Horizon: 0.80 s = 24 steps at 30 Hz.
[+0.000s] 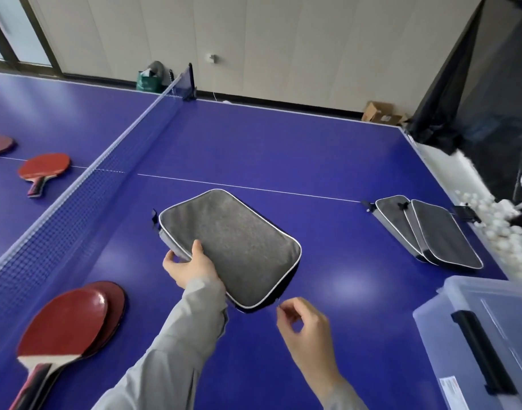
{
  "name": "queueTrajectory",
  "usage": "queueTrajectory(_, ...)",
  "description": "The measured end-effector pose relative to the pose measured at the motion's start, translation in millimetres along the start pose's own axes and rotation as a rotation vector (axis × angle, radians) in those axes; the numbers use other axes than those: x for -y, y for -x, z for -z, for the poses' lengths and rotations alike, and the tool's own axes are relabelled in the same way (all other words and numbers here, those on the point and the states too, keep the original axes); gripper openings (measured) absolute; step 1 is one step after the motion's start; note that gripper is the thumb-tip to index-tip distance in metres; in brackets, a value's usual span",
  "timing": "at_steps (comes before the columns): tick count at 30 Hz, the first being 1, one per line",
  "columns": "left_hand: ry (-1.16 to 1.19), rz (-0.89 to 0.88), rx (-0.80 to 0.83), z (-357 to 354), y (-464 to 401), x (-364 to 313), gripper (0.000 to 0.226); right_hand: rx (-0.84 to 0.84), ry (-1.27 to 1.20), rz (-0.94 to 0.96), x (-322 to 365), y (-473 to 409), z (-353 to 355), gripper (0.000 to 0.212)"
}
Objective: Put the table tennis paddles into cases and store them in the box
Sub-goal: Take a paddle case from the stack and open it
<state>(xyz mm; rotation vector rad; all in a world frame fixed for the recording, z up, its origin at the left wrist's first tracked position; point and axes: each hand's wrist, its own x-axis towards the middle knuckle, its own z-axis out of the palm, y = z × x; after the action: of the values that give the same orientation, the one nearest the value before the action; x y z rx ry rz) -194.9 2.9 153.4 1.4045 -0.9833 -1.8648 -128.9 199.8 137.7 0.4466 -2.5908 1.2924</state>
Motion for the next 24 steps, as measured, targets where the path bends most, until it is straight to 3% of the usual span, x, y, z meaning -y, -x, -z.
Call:
queueTrajectory(8, -0.067, 0.069, -0.033, -3.1, 2.4, 25.9, 0.050, -0.111, 0.026, -0.069, 24.4, 29.3, -36.8, 0.007)
queueTrajectory(14, -0.104, 0.094, 0.050, -1.7, 15.4, 38.9, 0.050, -0.093, 0.062, -0.089, 30.3, 39.2, -46.3, 0.014)
queueTrajectory(18, -0.145, 0.055, 0.193, 4.7, 11.7, 48.3, 0.053, -0.062, -0.037, -0.186, 18.9, 47.4, -35.0, 0.020)
queueTrajectory(21, -0.175, 0.031, 0.329, 17.3, -5.7, 52.1, 0.054, -0.220, -0.101, -0.291, 3.4, 49.0, -7.7, 0.026)
queueTrajectory(24, -0.215, 0.068, 0.483, 35.0, -22.1, 48.7, 0.054, -0.355, -0.178, -0.475, -20.6, 33.5, 28.6, 0.011)
